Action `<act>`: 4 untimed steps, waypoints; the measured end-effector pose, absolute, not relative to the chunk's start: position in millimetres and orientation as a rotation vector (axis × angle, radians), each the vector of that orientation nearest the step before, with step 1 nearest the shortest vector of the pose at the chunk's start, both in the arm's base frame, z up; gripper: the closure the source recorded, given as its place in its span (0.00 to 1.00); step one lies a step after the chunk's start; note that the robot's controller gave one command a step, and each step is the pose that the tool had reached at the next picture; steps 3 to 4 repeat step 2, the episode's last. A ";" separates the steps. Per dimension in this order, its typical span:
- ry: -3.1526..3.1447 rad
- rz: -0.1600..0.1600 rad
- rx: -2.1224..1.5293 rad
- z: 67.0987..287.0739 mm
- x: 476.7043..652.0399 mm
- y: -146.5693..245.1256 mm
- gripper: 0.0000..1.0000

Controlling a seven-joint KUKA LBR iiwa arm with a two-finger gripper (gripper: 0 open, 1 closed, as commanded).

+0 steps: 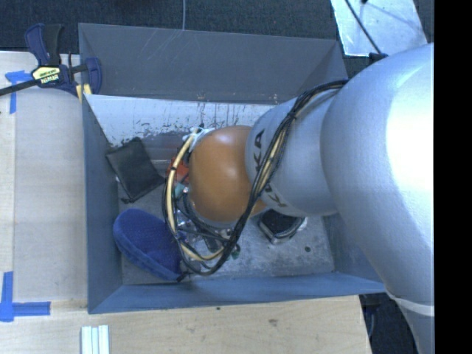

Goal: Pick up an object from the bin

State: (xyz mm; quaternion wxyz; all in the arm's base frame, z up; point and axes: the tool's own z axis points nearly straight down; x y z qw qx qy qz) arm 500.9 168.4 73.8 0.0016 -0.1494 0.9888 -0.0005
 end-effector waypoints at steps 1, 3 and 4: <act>3.099 0.002 -0.438 202.6 508.6 163.3 1.00; 3.099 -0.002 -0.414 282.0 569.8 122.2 1.00; 3.099 -0.002 -0.414 282.0 569.8 122.2 1.00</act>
Offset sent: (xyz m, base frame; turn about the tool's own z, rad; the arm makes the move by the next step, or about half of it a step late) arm 0.0050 -0.0053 0.1242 0.0184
